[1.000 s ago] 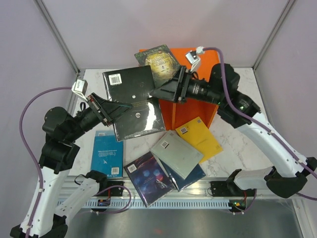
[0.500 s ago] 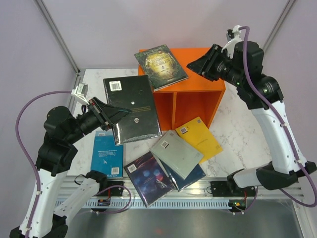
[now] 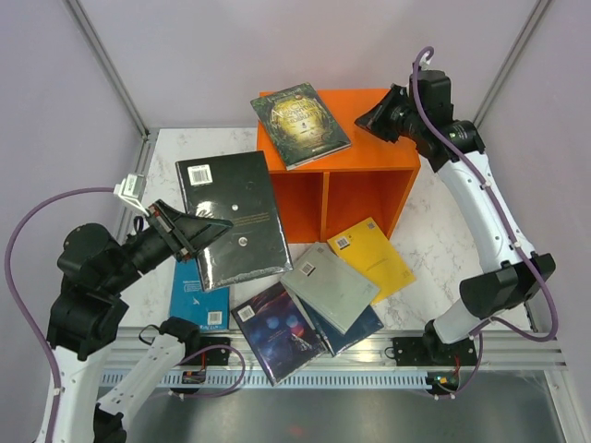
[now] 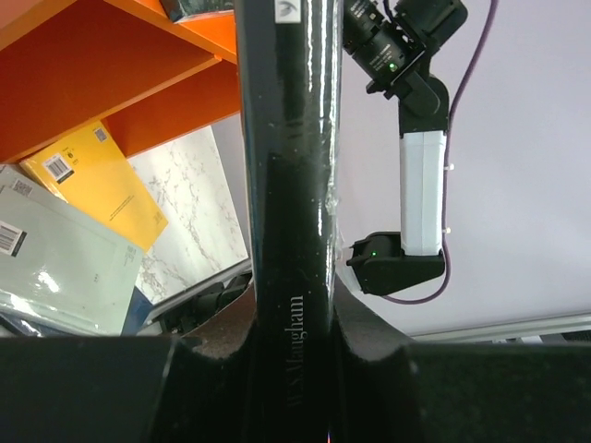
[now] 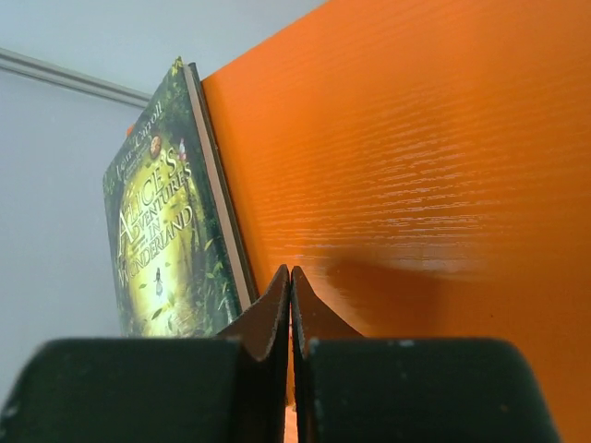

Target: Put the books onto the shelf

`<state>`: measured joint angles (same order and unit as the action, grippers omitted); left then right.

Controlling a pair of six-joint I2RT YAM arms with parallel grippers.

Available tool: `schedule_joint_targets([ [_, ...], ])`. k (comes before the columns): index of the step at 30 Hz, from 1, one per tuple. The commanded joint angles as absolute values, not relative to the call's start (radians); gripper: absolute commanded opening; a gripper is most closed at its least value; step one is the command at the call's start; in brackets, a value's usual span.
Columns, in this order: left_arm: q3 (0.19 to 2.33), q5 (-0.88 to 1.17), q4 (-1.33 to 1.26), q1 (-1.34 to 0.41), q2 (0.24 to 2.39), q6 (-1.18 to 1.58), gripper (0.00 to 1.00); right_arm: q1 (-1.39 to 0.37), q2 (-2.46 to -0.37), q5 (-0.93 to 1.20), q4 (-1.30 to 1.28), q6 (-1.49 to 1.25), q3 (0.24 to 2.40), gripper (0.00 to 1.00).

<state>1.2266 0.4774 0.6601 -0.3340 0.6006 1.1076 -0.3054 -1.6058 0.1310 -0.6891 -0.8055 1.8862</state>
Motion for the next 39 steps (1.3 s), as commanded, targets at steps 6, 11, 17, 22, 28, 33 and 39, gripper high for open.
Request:
schedule_joint_targets([
  [6,1.371,0.373,0.755,-0.334,0.614,0.980,0.02,-0.316,-1.488,0.210,-0.503,-0.920,1.631,0.00],
  [11,1.402,0.365,0.765,-0.334,0.664,0.939,0.02,-0.333,-1.433,0.216,-0.485,-0.936,1.546,0.00],
  [17,1.506,0.367,0.765,-0.334,0.785,0.877,0.02,-0.406,-1.431,0.232,-0.451,-0.968,1.502,0.00],
  [22,1.617,0.362,0.764,-0.334,0.873,0.842,0.02,-0.445,-1.431,0.225,-0.442,-0.976,1.480,0.00],
  [28,1.719,0.359,0.741,-0.334,0.979,0.827,0.02,-0.459,-1.433,0.253,-0.420,-0.976,1.467,0.00],
  [33,1.795,0.391,0.680,-0.318,1.089,0.842,0.02,-0.502,-1.440,0.267,-0.413,-0.974,1.439,0.00],
  [39,1.822,0.515,0.490,-0.227,1.212,0.963,0.02,-0.554,-1.434,0.275,-0.394,-0.979,1.407,0.00],
])
